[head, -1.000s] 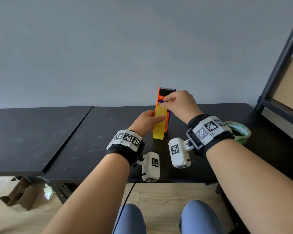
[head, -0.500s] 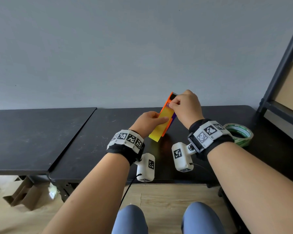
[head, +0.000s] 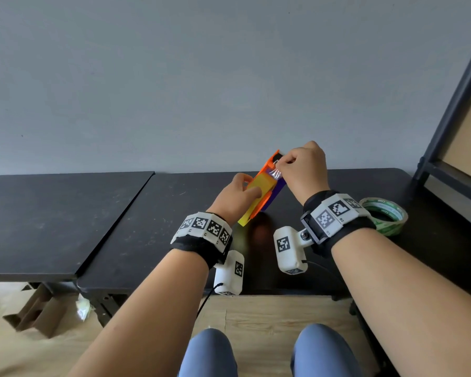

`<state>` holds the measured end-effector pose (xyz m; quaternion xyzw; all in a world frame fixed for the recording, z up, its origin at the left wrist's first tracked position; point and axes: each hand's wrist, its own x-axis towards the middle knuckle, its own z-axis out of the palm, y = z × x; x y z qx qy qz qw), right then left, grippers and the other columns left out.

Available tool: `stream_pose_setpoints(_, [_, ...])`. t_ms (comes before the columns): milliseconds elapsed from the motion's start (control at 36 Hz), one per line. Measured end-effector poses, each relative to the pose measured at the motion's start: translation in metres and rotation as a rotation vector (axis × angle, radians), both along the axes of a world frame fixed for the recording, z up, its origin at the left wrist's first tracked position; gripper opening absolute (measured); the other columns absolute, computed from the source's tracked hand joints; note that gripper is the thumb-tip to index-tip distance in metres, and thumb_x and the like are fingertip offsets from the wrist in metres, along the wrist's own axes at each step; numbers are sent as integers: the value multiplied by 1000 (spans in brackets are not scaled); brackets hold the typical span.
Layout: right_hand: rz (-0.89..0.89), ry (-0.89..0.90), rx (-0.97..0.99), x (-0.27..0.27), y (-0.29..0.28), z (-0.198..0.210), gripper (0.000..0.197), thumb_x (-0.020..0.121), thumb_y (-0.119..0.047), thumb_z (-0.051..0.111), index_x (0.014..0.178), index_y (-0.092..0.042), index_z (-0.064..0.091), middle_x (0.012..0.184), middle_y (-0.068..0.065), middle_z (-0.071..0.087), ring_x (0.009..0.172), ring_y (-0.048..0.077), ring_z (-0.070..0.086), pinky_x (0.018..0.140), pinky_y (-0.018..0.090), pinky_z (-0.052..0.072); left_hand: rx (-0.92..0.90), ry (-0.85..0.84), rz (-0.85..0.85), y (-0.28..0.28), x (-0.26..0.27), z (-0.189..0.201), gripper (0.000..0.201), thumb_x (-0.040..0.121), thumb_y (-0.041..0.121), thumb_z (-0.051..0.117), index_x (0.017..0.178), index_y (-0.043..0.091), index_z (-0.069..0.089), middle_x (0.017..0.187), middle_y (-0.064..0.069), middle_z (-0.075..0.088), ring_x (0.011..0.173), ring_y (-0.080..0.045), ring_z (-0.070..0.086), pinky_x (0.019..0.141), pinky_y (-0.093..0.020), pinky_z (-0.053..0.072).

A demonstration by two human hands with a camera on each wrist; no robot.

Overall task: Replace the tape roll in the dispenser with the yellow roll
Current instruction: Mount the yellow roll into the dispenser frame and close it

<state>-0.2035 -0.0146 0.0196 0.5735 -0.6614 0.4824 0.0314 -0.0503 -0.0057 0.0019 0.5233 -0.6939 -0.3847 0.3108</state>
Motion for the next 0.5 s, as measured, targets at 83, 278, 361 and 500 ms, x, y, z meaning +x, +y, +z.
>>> stream_pose_setpoints(83, [3, -7, 19, -1, -1, -1, 18, 83, -4, 58, 74, 2, 73, 102, 19, 60, 94, 33, 59, 79, 36, 50, -30, -49, -25, 3, -2, 0, 48, 91, 27, 47, 138, 28, 37, 114, -7, 61, 96, -25, 60, 75, -31, 46])
stream_pose_setpoints(278, [-1, -70, 74, -2, -1, -2, 18, 80, -8, 59, 73, 3, 72, 101, 16, 63, 93, 30, 60, 74, 32, 46, -145, -175, -75, 5, -9, 5, 56, 90, 21, 39, 143, 39, 30, 121, -3, 52, 98, -23, 55, 76, -30, 42])
stream_pose_setpoints(361, [10, -86, 91, -2, 0, 0, 18, 79, -7, 59, 71, 5, 71, 98, 16, 64, 92, 29, 61, 71, 30, 45, -165, -219, -75, 6, -9, 4, 56, 91, 22, 37, 144, 37, 28, 131, -8, 52, 104, -27, 56, 80, -33, 44])
stream_pose_setpoints(500, [39, -108, 85, 0, 3, 4, 15, 78, -9, 64, 70, 1, 72, 97, 15, 65, 92, 26, 61, 75, 34, 48, -204, -267, -36, 3, -10, 1, 61, 91, 50, 48, 145, 37, 26, 141, -5, 47, 119, -29, 54, 93, -38, 45])
